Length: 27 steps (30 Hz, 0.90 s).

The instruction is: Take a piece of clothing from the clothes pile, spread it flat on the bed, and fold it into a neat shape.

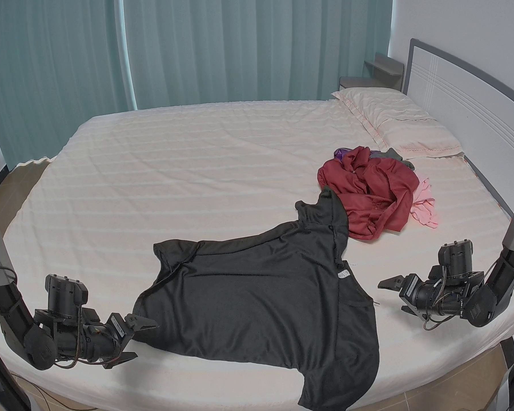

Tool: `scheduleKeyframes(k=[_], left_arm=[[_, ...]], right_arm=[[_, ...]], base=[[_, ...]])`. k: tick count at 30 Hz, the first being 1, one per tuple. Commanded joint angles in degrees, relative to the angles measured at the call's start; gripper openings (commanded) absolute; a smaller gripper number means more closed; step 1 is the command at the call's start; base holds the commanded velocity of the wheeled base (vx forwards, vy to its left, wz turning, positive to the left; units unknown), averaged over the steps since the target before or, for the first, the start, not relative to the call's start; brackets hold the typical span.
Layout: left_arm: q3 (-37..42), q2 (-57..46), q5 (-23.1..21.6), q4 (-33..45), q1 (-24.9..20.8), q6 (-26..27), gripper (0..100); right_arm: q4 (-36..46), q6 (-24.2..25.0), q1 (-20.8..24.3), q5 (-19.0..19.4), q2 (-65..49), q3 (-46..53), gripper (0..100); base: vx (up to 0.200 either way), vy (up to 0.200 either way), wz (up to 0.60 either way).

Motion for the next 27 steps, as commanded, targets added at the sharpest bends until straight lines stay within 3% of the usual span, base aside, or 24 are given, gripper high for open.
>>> scheduleKeyframes(k=[1, 7, 14, 19, 27], left_arm=[[-0.1, 0.6, 0.1, 0.0, 0.0, -0.1, 100], [-2.2, 2.3, 4.1, 0.0, -0.5, -0.9, 100], [-11.4, 10.6, 18.8, -0.6, -7.5, -4.0, 100], [-16.8, 13.8, 20.6, 0.0, -8.4, -4.2, 100], [-17.9, 16.0, 22.1, -0.2, -8.2, -3.2, 100]], right_arm=[[0.0, 0.0, 0.3, 0.0, 0.2, 0.0, 100], [0.0, 0.1, 1.5, -0.3, 0.0, 0.5, 100], [-0.1, 0.1, 3.3, -0.4, -0.3, 1.3, 100], [-0.1, 0.1, 3.3, -0.5, -0.3, 1.4, 100], [-0.1, 0.0, 3.3, -0.4, -0.4, 1.0, 100]], base=[[0.000, 0.000, 0.00], [0.000, 0.000, 0.00], [0.000, 0.000, 0.00], [0.000, 0.000, 0.00], [0.000, 0.000, 0.00]])
